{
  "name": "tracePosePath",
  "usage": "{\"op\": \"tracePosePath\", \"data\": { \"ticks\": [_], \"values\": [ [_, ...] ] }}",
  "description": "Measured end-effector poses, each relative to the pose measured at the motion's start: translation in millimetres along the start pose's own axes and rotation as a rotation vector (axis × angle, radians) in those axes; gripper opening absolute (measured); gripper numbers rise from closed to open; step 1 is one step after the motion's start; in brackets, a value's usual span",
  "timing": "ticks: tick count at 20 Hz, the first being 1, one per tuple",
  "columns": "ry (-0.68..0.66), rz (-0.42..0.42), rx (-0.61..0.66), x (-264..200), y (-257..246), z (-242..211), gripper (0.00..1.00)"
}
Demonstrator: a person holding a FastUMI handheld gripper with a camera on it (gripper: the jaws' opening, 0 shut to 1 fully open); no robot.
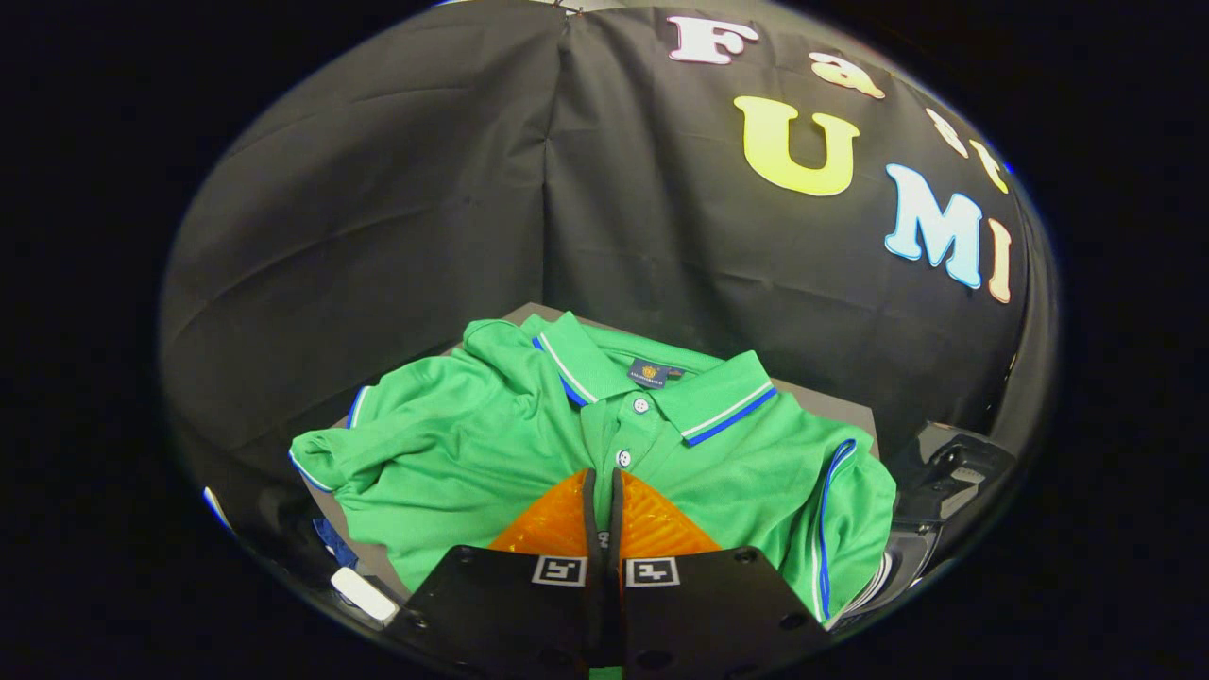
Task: Put the clothes into the washing machine and then close the washing machine lid.
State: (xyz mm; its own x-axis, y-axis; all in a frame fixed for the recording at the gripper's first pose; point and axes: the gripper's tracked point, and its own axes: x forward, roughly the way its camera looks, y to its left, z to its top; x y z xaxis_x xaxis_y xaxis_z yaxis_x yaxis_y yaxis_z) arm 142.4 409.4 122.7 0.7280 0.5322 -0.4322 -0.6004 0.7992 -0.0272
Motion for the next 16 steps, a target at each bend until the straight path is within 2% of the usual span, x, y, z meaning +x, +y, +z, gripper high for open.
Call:
{"op": "tracePosePath", "data": {
  "ticks": [10,16],
  "values": [
    [-0.105,0.030,0.029,-38,-15,36,0.01],
    [-0.173,0.019,0.047,-66,-33,63,0.01]
  ]
}}
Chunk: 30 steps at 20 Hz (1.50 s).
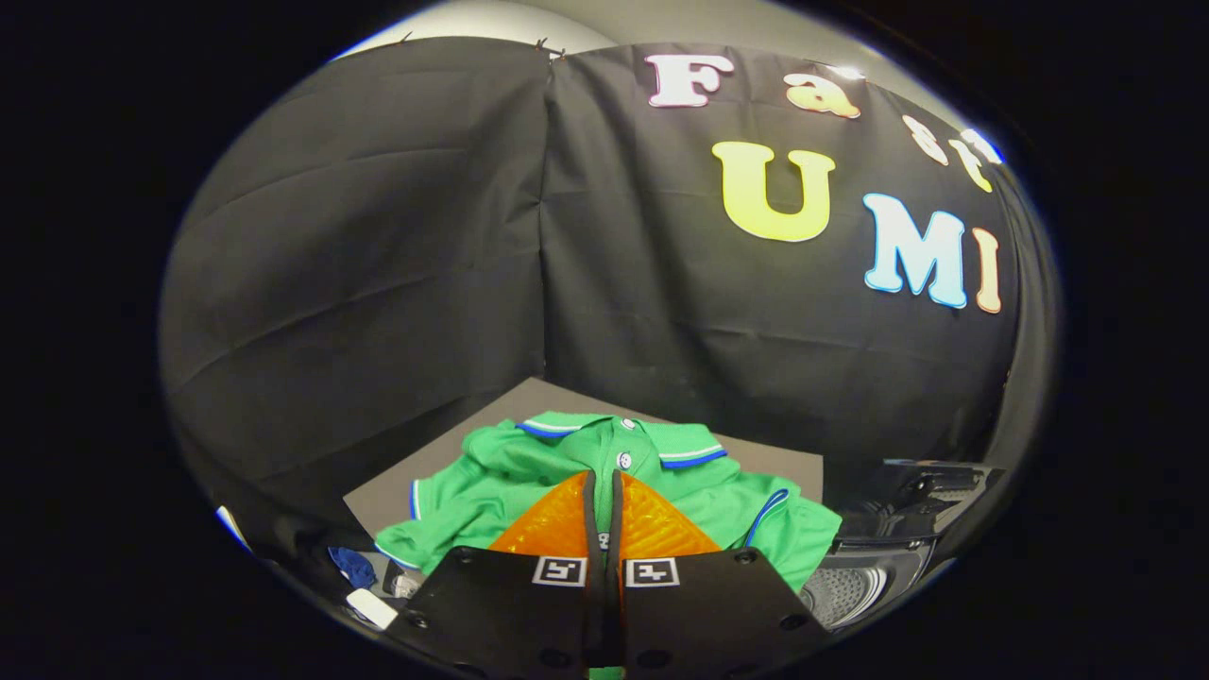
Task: Put the clothes into the washing machine and then close the washing machine lid.
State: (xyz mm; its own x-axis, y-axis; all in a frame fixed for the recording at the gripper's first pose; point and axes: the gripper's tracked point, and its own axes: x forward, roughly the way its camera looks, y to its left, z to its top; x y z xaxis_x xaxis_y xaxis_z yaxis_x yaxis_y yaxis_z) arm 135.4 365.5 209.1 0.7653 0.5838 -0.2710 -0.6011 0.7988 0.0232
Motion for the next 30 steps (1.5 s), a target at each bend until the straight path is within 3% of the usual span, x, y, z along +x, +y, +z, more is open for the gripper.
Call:
{"op": "tracePosePath", "data": {
  "ticks": [14,30],
  "values": [
    [-0.215,-0.043,0.016,-80,-57,92,0.01],
    [-0.210,-0.300,0.088,-148,-240,74,0.01]
  ]
}}
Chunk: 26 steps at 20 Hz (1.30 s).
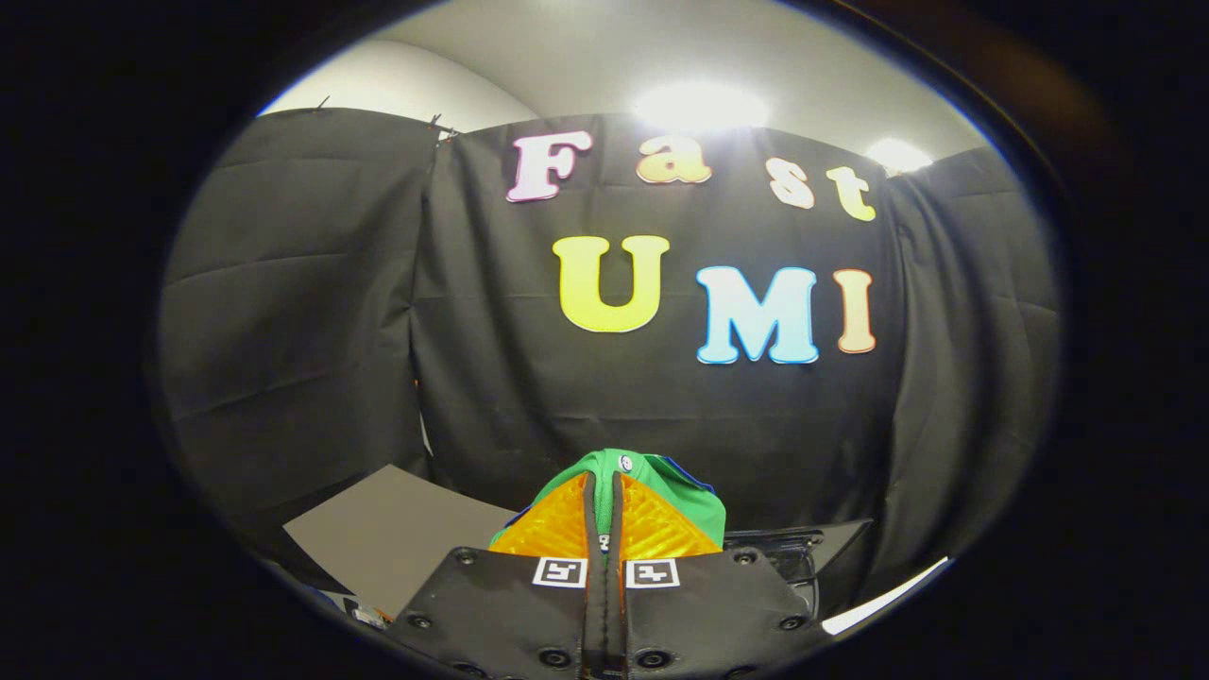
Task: Put the clothes into the washing machine and then close the washing machine lid.
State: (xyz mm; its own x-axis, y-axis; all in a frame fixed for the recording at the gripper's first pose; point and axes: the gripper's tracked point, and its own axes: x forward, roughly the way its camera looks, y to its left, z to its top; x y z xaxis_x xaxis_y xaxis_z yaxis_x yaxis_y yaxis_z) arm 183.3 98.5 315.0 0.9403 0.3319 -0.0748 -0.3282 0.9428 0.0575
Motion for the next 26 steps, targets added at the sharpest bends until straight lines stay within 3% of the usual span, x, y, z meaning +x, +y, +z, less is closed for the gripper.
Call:
{"op": "tracePosePath", "data": {
  "ticks": [12,26],
  "values": [
    [0.040,-0.134,0.031,-11,-99,-22,0.01],
    [0.182,-0.131,0.045,5,-127,-108,0.01]
  ]
}}
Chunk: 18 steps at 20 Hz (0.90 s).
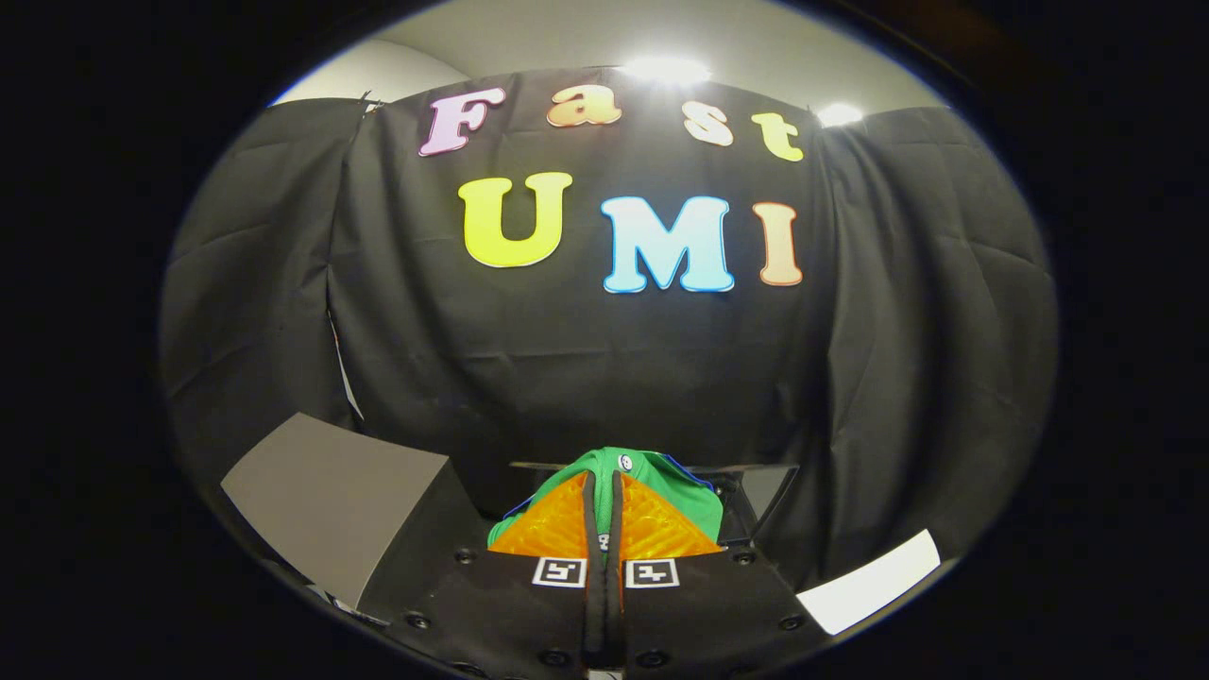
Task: Put the clothes into the washing machine and then close the washing machine lid.
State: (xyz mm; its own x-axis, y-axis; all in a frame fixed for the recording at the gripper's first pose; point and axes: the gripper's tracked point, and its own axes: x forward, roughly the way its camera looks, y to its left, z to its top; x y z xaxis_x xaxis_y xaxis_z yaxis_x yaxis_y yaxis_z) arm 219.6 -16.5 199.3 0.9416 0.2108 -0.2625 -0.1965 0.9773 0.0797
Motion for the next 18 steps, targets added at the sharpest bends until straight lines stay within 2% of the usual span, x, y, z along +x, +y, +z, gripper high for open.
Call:
{"op": "tracePosePath", "data": {
  "ticks": [10,18],
  "values": [
    [0.146,0.008,0.007,33,-8,-82,0.01],
    [0.250,0.025,-0.035,68,-9,-147,0.01]
  ]
}}
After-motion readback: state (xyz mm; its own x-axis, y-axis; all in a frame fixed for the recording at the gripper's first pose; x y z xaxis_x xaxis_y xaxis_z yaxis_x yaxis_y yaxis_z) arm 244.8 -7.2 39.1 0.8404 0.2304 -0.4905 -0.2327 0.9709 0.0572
